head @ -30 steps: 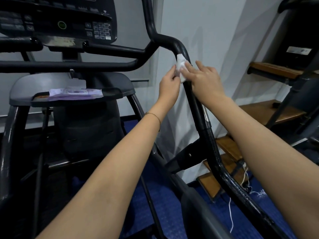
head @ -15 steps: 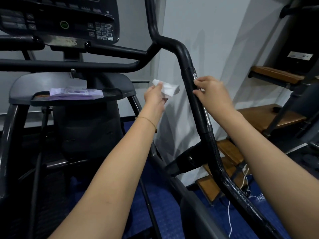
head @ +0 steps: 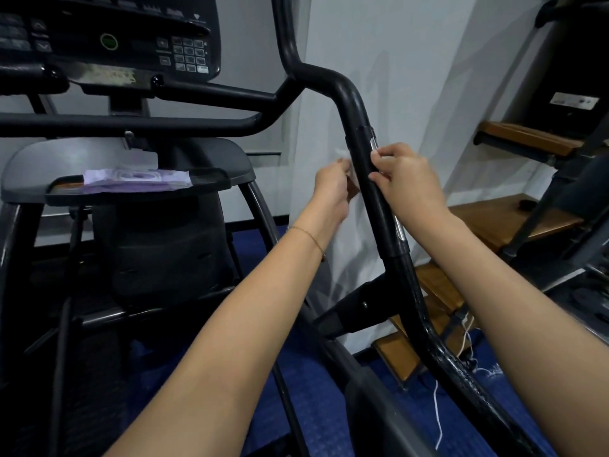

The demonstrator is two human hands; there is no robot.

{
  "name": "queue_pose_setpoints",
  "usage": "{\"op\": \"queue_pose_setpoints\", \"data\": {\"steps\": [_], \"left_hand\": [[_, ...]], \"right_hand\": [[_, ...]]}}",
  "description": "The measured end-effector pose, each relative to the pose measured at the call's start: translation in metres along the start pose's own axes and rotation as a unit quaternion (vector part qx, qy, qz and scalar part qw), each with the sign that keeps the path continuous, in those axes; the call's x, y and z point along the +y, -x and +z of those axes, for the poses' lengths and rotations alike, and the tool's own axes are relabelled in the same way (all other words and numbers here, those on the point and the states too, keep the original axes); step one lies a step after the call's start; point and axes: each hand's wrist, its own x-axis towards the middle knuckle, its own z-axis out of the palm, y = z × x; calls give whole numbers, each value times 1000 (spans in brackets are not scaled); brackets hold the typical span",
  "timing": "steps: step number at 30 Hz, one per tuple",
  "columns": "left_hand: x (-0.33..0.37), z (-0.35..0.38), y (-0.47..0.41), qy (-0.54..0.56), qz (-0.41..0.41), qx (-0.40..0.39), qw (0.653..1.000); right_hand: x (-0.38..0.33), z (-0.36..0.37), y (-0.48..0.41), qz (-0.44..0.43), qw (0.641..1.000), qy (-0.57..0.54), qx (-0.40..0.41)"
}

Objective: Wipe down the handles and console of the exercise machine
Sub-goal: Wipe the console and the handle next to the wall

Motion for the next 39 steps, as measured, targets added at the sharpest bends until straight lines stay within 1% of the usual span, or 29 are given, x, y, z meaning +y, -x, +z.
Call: {"op": "queue_pose_setpoints", "data": {"steps": [2,4,7,9,12,14,17,22,26,28,30,31,33,34,36,38,39], "left_hand": [[15,3,-6,15,22,26,999],[16,0,-5,-18,30,29,999],[1,-9,4,-80,17,14,997],[4,-9,1,-79,32,16,996],[14,-4,0,-71,58,41,995],[6,-5,6,-101,53,47,992],[-7,-10,17,-134,39,30,990],[11,-5,13,-81,59,34,994],[1,-12,20,-41,19,-7,999],[6,-13,20,-26,27,0,999],[15,-9,22,-32,53,19,998],[20,-7,24,-48,69,26,996],[25,-5,27,-78,96,29,992],[27,-5,28,-84,102,29,991],[31,-7,30,-94,101,24,990],[35,-5,34,-108,94,-12,990],[36,-2,37,-115,89,-41,989]], "right_hand": [[0,0,0,-3,1000,1,0],[1,0,0,-2,1000,-3,2],[2,1,1,-2,1000,-3,0],[2,1,1,-4,1000,1,2],[2,3,0,-8,1000,4,6],[3,3,0,-9,1000,-2,10],[4,3,0,-11,1000,-3,14],[3,4,1,-10,1000,-4,11],[3,2,1,-5,1000,-12,15],[2,2,3,-6,1000,-12,12],[3,2,2,-11,1000,-17,9],[3,0,1,-4,999,-38,5],[6,-8,0,42,990,-137,-4],[7,-13,1,64,980,-187,6],[11,-20,6,83,959,-264,56],[11,-25,11,74,936,-333,88],[10,-26,13,62,933,-344,90]]}}
